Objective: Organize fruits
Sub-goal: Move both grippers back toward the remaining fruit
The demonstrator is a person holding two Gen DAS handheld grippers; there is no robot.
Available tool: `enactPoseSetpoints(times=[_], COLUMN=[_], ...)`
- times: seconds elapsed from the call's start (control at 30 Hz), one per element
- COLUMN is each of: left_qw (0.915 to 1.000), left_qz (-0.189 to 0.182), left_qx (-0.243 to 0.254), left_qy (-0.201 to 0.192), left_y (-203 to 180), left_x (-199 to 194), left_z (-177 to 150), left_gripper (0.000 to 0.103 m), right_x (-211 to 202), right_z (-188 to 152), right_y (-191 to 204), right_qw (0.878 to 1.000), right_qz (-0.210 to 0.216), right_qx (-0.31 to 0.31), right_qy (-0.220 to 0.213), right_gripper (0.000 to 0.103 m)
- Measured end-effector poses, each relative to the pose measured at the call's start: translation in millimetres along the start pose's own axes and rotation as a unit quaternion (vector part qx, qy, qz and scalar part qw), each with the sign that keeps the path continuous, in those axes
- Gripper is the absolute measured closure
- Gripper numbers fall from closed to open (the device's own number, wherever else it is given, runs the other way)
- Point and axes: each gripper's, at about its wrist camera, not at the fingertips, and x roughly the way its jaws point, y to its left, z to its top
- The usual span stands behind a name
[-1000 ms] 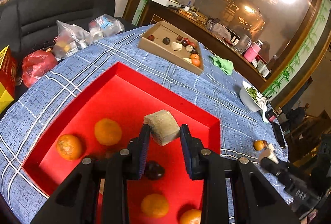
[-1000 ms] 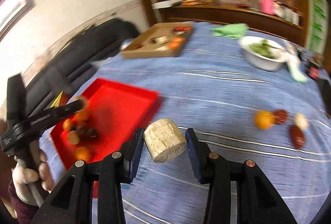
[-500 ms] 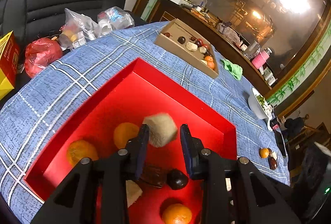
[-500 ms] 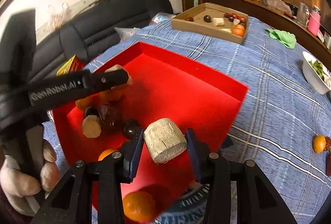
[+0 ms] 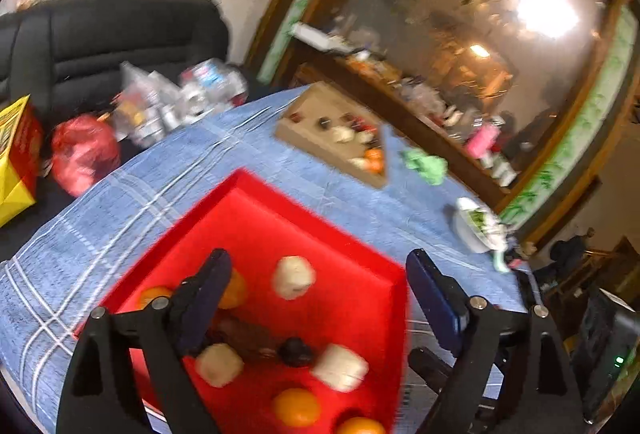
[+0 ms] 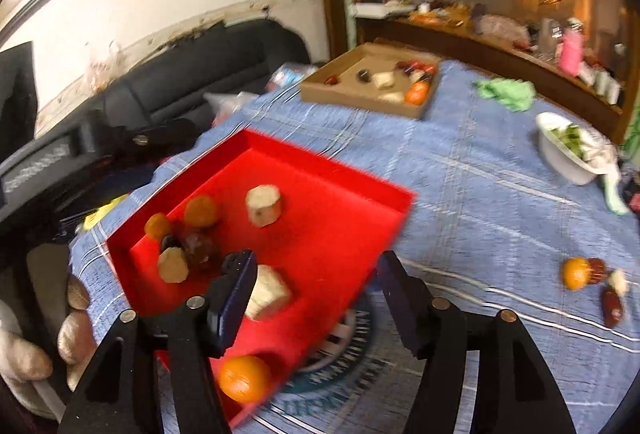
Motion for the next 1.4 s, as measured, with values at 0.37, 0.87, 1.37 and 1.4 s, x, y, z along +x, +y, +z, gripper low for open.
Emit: enactPoseSetpoints(times=[0.37, 0.87, 1.37, 1.4], left_qw=[0.9933, 0.9899, 0.9784, 0.9779], left_qz=[-0.040, -0.073, -0.099, -0.097], left_qx=[0.103, 0.118, 0.153, 0.156], left_qy=[-0.034, 0.029, 0.097, 0.100], left_y=[-87, -129, -154, -156], left_x=[-39, -17, 18, 19], left_z=[-16, -41, -65, -66], left_gripper=[0.015, 0.015, 0.033, 0.033], right_x=[-101, -160, -58, -53], right_z=[-19, -78, -71, -71], right_y=[-55, -242, -295, -296], right_qw=[0.971, 0.954, 0.961, 0.960], right_qz=[-0.175, -0.209, -0.146, -0.145], right_qx=[0.025, 0.202, 0.235, 0.236], right_qy=[-0.164, -0.079, 0.026, 0.029], right_gripper=[0.000, 0.005, 0.044, 0.044])
